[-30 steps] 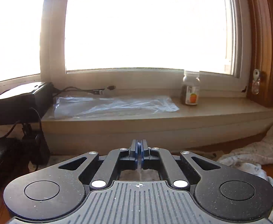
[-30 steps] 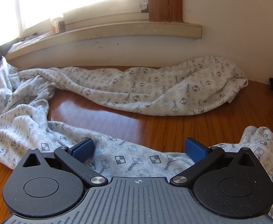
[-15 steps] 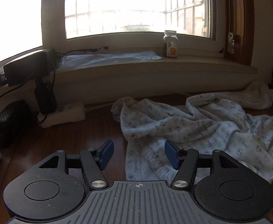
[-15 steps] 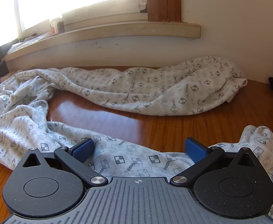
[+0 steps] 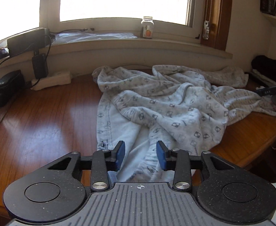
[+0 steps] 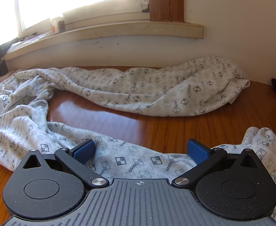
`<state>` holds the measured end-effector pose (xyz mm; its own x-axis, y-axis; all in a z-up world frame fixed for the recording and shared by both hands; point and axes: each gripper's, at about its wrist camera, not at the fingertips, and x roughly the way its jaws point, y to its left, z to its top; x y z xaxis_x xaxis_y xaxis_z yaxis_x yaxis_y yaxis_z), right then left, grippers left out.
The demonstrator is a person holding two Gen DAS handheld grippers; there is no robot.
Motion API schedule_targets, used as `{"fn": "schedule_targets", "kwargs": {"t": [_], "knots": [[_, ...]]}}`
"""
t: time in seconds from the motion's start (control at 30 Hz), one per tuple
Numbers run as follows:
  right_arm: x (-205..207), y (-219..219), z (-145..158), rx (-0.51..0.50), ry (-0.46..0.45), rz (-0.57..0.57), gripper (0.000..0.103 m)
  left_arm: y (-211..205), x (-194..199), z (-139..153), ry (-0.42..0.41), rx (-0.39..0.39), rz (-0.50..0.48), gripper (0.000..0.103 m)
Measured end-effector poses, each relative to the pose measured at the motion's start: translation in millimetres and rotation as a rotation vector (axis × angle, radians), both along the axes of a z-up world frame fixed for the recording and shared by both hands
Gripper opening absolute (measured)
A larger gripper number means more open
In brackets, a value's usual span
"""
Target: Fold clothes
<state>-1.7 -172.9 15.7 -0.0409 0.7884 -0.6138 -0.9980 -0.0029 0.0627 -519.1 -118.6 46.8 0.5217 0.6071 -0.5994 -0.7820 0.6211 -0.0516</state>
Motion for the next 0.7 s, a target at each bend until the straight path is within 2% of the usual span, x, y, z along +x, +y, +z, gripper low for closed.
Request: {"fn": "schedule_targets", "kwargs": {"t": [0.03, 0.17, 0.2, 0.23, 0.27, 0.3, 0.4, 0.5, 0.57, 0.63, 0.7], "knots": [[0, 0, 0, 0.0, 0.0, 0.0, 0.103, -2, 0, 0, 0.008, 0.0, -0.01, 0.052], [1, 0, 0, 0.001, 0.003, -0.001, 0.103, -2, -2, -3, 0.02, -0.014, -0.021, 0.05], [1, 0, 0, 0.001, 0.004, -0.001, 0.103, -1, -2, -5, 0.021, -0.018, -0.025, 0.043], [1, 0, 0, 0.001, 0.004, 0.0, 0.103, -1, -2, -6, 0.021, -0.022, -0.032, 0.028], [1, 0, 0, 0.001, 0.004, 0.0, 0.103, 0, -1, -7, 0.022, -0.026, -0.038, 0.019], [1, 0, 0, 0.001, 0.004, 0.0, 0.103, 1, -1, -8, 0.022, -0.03, -0.045, 0.004], [1, 0, 0, 0.001, 0.004, 0.0, 0.103, 3, -6, 2, -0.02, 0.053, 0.011, 0.003], [1, 0, 0, 0.001, 0.004, 0.0, 0.103, 18, -22, 27, -0.142, 0.142, 0.132, 0.003], [1, 0, 0, 0.001, 0.004, -0.001, 0.103, 35, -26, 39, -0.175, 0.178, 0.184, 0.003], [1, 0, 0, 0.002, 0.005, -0.001, 0.103, 55, -22, 44, -0.184, 0.186, 0.202, 0.003], [1, 0, 0, 0.002, 0.005, -0.002, 0.103, 79, -12, 39, -0.15, 0.159, 0.211, 0.003]]}}
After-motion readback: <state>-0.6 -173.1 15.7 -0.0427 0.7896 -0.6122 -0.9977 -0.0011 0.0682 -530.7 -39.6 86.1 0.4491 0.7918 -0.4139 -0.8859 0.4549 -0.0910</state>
